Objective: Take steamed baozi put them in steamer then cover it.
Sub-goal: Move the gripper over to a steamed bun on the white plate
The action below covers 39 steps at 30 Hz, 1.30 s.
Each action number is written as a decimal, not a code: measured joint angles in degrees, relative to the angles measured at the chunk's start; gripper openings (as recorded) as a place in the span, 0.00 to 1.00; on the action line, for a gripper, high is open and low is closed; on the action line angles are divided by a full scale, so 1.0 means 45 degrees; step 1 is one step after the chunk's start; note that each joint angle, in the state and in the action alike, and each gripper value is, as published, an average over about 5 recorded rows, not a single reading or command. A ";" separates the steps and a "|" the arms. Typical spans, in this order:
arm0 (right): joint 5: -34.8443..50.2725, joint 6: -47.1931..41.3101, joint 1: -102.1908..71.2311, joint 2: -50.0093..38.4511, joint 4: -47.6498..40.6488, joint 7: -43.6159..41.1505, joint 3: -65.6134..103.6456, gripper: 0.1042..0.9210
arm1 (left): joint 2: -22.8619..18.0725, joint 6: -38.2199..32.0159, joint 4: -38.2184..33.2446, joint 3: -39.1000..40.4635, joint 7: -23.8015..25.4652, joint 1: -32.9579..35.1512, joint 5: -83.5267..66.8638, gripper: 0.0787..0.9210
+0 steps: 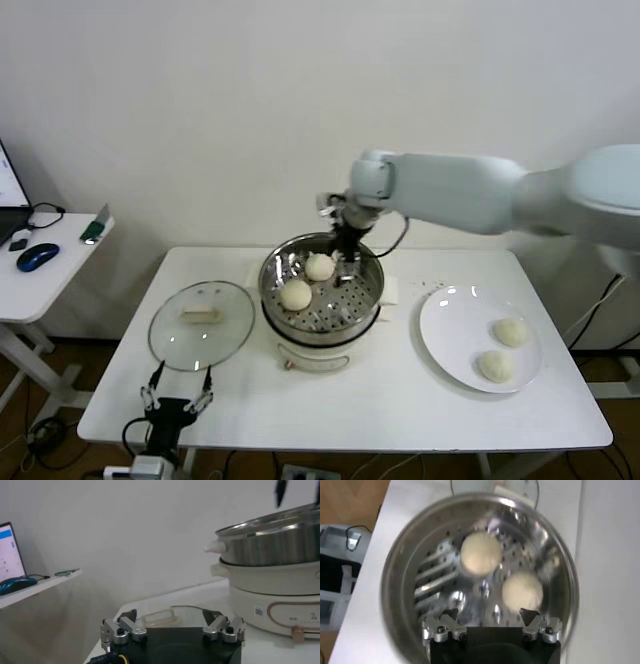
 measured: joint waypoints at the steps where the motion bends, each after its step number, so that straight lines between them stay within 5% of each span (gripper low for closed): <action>1: -0.0169 0.0042 0.0064 -0.0416 0.0239 -0.0072 0.0005 0.88 | 0.0000 0.0012 0.0000 0.0009 -0.0002 -0.0014 0.0015 0.88; 19: -0.4886 0.1052 -0.1589 -0.6590 0.2310 -0.0962 0.0582 0.88 | -0.0133 0.0233 -0.0187 -0.0053 -0.0073 0.0067 0.0240 0.88; 39: -0.8251 0.1832 -0.6097 -0.7256 0.0937 -0.1091 0.3272 0.88 | -0.0466 0.0221 -0.0038 -0.0296 -0.0134 0.0390 0.0524 0.88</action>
